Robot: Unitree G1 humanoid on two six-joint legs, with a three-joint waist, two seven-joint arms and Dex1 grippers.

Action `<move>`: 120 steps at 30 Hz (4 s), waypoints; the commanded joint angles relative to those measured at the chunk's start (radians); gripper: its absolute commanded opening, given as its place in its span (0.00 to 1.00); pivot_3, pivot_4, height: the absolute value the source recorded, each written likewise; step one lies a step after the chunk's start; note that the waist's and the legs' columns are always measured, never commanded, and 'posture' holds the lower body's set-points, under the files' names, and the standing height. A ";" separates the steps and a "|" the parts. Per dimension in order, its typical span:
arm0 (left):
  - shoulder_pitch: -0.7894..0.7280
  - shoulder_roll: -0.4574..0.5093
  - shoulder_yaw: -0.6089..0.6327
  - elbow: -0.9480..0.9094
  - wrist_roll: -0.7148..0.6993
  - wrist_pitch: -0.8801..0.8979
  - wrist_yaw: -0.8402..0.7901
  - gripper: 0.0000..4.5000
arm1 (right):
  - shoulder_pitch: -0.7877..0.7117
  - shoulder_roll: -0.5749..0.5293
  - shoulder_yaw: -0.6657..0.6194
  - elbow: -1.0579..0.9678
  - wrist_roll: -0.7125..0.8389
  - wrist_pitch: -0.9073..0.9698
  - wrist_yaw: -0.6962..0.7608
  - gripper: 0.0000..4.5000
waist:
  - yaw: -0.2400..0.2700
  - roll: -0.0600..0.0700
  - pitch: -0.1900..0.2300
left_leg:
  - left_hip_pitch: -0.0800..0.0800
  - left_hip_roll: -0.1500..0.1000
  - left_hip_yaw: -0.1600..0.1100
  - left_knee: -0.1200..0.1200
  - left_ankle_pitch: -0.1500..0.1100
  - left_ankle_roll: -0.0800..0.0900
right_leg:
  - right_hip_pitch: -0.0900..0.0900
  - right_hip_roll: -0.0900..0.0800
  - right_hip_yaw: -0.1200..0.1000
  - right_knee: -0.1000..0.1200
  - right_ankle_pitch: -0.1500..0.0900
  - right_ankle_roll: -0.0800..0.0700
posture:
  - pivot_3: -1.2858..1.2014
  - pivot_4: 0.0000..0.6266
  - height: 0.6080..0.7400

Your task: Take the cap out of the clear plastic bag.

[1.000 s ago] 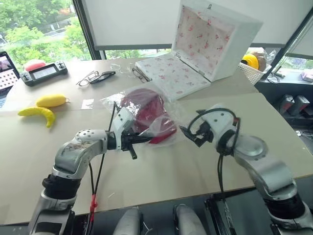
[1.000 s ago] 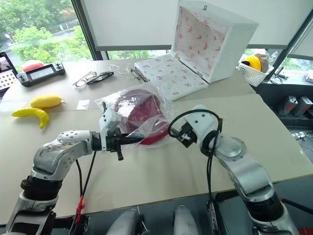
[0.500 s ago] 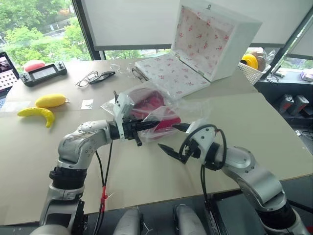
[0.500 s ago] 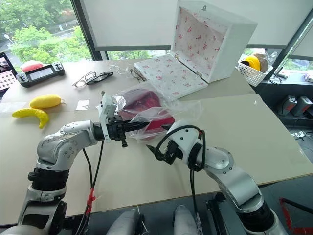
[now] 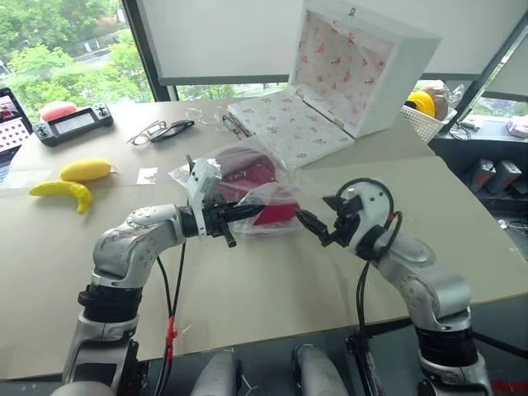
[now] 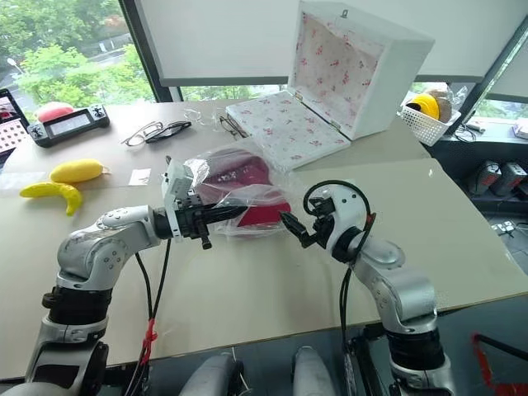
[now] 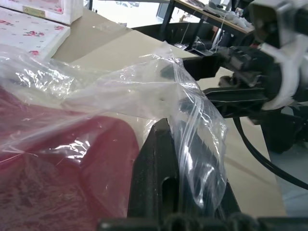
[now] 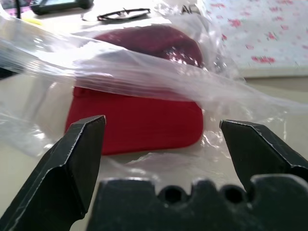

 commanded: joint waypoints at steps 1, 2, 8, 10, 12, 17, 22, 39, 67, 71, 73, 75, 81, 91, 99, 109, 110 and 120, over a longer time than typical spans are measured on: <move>-0.017 0.000 0.006 -0.030 -0.009 -0.025 0.004 0.01 | -0.027 0.012 0.038 -0.007 -0.032 -0.013 -0.005 1.00 | 0.001 0.000 0.000 | 0.000 0.000 0.000 0.000 0.000 0.000 | 0.000 0.000 0.000 0.000 0.000 0.000 | 0.52 0.24 1.00; -0.019 -0.001 0.006 -0.027 -0.008 -0.026 0.006 0.01 | -0.033 0.015 0.064 0.000 -0.052 -0.023 -0.005 1.00 | 0.001 0.000 0.000 | 0.000 0.000 0.000 0.000 0.000 0.000 | 0.000 0.000 0.000 0.000 0.000 0.000 | 0.52 0.24 1.00; -0.025 -0.007 -0.002 -0.020 -0.005 -0.034 0.010 0.01 | -0.073 -0.064 0.320 0.034 -0.304 -0.156 0.037 1.00 | 0.000 0.000 0.000 | 0.000 0.000 0.000 0.000 0.000 0.000 | 0.000 0.000 0.000 0.000 0.000 0.000 | 0.52 0.24 1.00; -0.026 -0.006 -0.003 -0.018 -0.007 -0.036 0.007 0.01 | -0.102 -0.102 0.388 0.073 -0.409 -0.214 0.037 1.00 | 0.001 0.000 0.000 | 0.000 0.000 0.000 0.000 0.000 0.000 | 0.000 0.000 0.000 0.000 0.000 0.000 | 0.52 0.24 1.00; -0.025 -0.005 -0.005 -0.015 -0.007 -0.037 0.006 0.01 | -0.146 -0.132 0.441 0.127 -0.514 -0.272 0.027 1.00 | 0.001 0.000 0.000 | 0.000 -0.001 0.000 0.000 0.000 -0.001 | 0.000 0.000 0.000 0.000 0.000 0.000 | 0.52 0.24 1.00; -0.023 -0.005 -0.011 -0.011 -0.008 -0.039 0.002 0.01 | -0.238 -0.120 0.501 0.235 -0.681 -0.372 0.008 1.00 | -0.001 0.000 0.000 | 0.000 0.000 0.001 0.000 0.001 -0.001 | 0.000 0.000 -0.001 0.000 0.000 0.000 | 0.52 0.24 1.00; -0.026 -0.008 -0.016 -0.007 -0.006 -0.044 0.000 0.01 | -0.285 -0.085 0.584 0.336 -0.818 -0.451 0.021 1.00 | -0.003 0.000 0.000 | -0.001 0.000 0.001 0.000 0.001 -0.002 | -0.001 0.000 0.000 0.000 0.000 0.000 | 0.52 0.24 1.00; -0.027 -0.010 -0.021 -0.005 -0.004 -0.046 -0.010 0.00 | -0.336 0.060 0.584 0.577 -1.031 -0.542 -0.065 0.00 | -0.011 0.000 0.000 | 0.002 0.000 -0.001 0.000 0.001 -0.004 | 0.001 0.000 0.000 0.000 0.000 -0.001 | 0.52 0.24 1.00; -0.033 0.003 -0.029 0.019 -0.001 -0.057 -0.015 0.00 | -0.048 -0.080 0.451 -0.029 -0.772 -0.217 0.282 0.00 | -0.005 0.001 0.000 | 0.004 0.000 -0.001 -0.001 0.001 -0.004 | 0.003 0.001 0.000 0.000 -0.001 0.001 | 0.52 0.24 1.00; -0.035 0.006 -0.034 0.023 -0.001 -0.058 -0.016 0.00 | -0.033 -0.134 0.601 0.065 -0.929 -0.288 0.259 0.00 | 0.004 0.001 -0.001 | 0.004 0.000 0.000 -0.001 0.001 -0.004 | 0.004 0.000 -0.001 0.000 -0.005 0.007 | 0.52 0.24 1.00; -0.030 0.012 -0.037 0.018 -0.001 -0.058 -0.023 0.00 | -0.032 -0.126 0.640 0.092 -0.990 -0.304 0.242 0.00 | 0.003 0.001 -0.001 | 0.004 0.000 0.001 -0.001 0.001 -0.004 | 0.004 0.000 -0.001 0.000 -0.005 0.007 | 0.52 0.24 1.00; -0.024 0.013 -0.037 0.011 -0.003 -0.055 -0.023 0.00 | -0.018 -0.115 0.661 0.115 -1.041 -0.326 0.216 0.00 | 0.003 0.001 -0.001 | 0.004 0.000 0.000 -0.001 0.001 -0.004 | 0.004 0.000 -0.001 0.000 -0.005 0.007 | 0.52 0.24 1.00; -0.020 0.015 -0.035 0.008 -0.004 -0.052 -0.020 0.00 | 0.042 -0.106 0.552 0.032 -1.061 -0.354 0.159 0.00 | 0.007 0.000 -0.001 | 0.005 0.000 -0.001 -0.001 0.001 -0.004 | 0.004 0.000 -0.001 0.000 -0.005 0.007 | 0.52 0.24 1.00; -0.015 0.020 -0.035 0.007 -0.009 -0.047 -0.025 0.00 | 0.207 -0.112 0.260 -0.376 -0.827 -0.349 0.248 0.00 | 0.006 0.000 -0.001 | 0.003 0.000 -0.001 -0.001 0.001 -0.004 | 0.003 0.000 -0.001 -0.001 -0.005 0.008 | 0.52 0.24 1.00; 0.009 0.059 -0.052 0.015 0.007 -0.075 -0.077 0.00 | 0.098 -0.013 -0.190 -0.659 -0.267 0.153 0.489 0.00 | 0.005 0.001 0.000 | 0.003 0.001 -0.002 -0.001 0.000 -0.004 | 0.003 0.000 -0.001 -0.001 -0.005 0.007 | 0.52 0.24 1.00; 0.168 0.275 -0.073 0.253 0.231 -0.468 -0.294 0.00 | -0.100 -0.215 -0.887 -0.461 0.734 0.416 0.371 0.00 | 0.010 0.006 0.004 | 0.004 0.004 -0.001 -0.007 0.000 -0.002 | 0.002 0.001 -0.002 -0.001 -0.007 0.003 | 0.52 0.24 1.00; 0.162 0.284 -0.078 0.299 0.263 -0.517 -0.303 0.00 | -0.106 -0.260 -0.916 -0.412 0.841 0.389 0.305 0.00 | 0.012 0.006 0.004 | 0.004 0.005 0.000 -0.006 0.000 -0.002 | 0.002 0.000 -0.003 -0.001 -0.008 0.003 | 0.52 0.24 1.00; -0.029 0.247 -0.073 0.870 0.585 -1.255 -0.047 0.00 | -0.123 -0.547 -0.636 -0.274 0.538 0.055 -0.022 0.00 | 0.019 0.006 0.004 | 0.000 0.004 0.004 -0.007 0.000 -0.002 | 0.000 -0.004 -0.003 -0.004 -0.005 0.000 | 0.52 0.24 1.00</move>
